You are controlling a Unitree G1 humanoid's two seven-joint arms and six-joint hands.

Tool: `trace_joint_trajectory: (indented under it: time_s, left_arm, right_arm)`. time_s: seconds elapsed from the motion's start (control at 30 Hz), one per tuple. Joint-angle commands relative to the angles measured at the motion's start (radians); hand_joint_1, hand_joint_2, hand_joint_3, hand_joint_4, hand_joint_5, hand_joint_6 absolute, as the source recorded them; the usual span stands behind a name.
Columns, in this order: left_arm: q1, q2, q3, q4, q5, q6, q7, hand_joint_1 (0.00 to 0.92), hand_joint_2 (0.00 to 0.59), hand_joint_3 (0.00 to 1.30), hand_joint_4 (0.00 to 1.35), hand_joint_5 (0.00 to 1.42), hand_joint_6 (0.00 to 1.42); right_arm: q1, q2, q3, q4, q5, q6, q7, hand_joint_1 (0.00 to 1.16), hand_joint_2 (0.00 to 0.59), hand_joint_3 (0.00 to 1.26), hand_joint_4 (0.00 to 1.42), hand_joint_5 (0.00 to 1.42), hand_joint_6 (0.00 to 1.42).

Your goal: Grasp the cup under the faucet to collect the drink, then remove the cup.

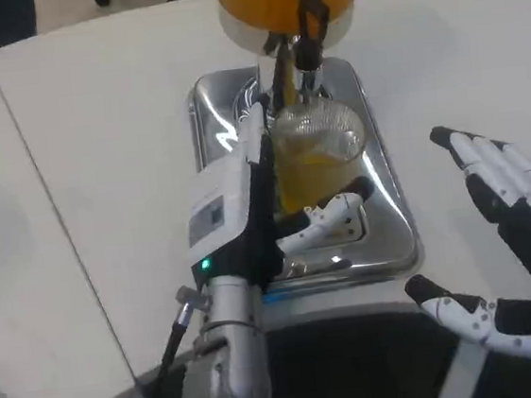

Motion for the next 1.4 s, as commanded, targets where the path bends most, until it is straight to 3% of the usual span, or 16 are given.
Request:
trace_joint_trajectory:
  time_s: [0.03,0.17,0.27,0.4,0.5,0.6,0.67,0.73,0.97,1.4]
  left_arm:
    - [-0.018,-0.028,-0.016,0.045,-0.007,0.006,0.011,0.296,0.056,0.0,0.0,0.18,0.22]
    - [-0.031,-0.041,-0.025,0.072,-0.001,0.025,0.03,0.296,0.057,0.0,0.0,0.29,0.34]
    - [-0.04,-0.06,-0.03,0.096,-0.004,0.038,0.042,0.296,0.057,0.01,0.08,0.44,0.59]
    - [-0.044,-0.076,-0.044,0.107,0.004,0.045,0.056,0.338,0.048,0.15,0.25,0.66,0.89]
    - [-0.04,-0.101,-0.06,0.12,0.017,0.063,0.091,0.381,0.05,0.3,0.46,0.86,1.11]
    - [-0.031,-0.126,-0.062,0.139,0.017,0.061,0.18,0.42,0.056,0.53,0.78,1.1,1.38]
    - [-0.028,-0.142,-0.057,0.154,0.008,0.051,0.238,0.49,0.062,0.77,1.02,1.28,1.42]
    - [-0.026,-0.154,-0.05,0.165,-0.001,0.028,0.294,0.521,0.072,0.94,1.17,1.4,1.42]
    - [-0.021,-0.169,-0.029,0.186,-0.041,-0.044,0.382,0.588,0.07,1.06,1.08,1.42,1.42]
    - [-0.003,-0.1,0.008,0.16,-0.053,-0.113,0.383,0.613,0.037,1.1,1.04,1.42,1.42]
  right_arm:
    - [-0.001,0.008,0.007,-0.016,-0.014,0.028,0.028,0.57,0.348,0.0,0.0,0.0,0.05]
    - [-0.009,0.01,0.001,-0.028,-0.016,0.054,0.054,0.57,0.348,0.0,0.0,0.0,0.05]
    - [-0.025,0.006,-0.005,-0.036,-0.023,0.072,0.077,0.57,0.353,0.0,0.0,0.0,0.06]
    - [-0.068,-0.01,-0.021,-0.03,-0.011,0.102,0.113,0.56,0.356,0.0,0.0,0.0,0.06]
    - [-0.098,-0.014,-0.034,-0.03,-0.009,0.129,0.128,0.56,0.356,0.0,0.0,0.0,0.06]
    - [-0.111,-0.034,-0.047,-0.032,-0.005,0.144,0.153,0.56,0.355,0.0,0.0,0.0,0.06]
    - [-0.111,-0.032,-0.051,-0.034,-0.005,0.156,0.157,0.56,0.357,0.0,0.0,0.0,0.06]
    - [-0.107,-0.032,-0.047,-0.029,-0.01,0.158,0.157,0.56,0.36,0.0,0.0,0.0,0.06]
    - [-0.113,-0.027,-0.026,0.006,-0.014,0.155,0.133,0.56,0.358,0.0,0.0,0.0,0.06]
    - [-0.114,-0.026,0.007,0.034,0.023,0.141,0.086,0.56,0.369,0.0,0.0,0.0,0.06]
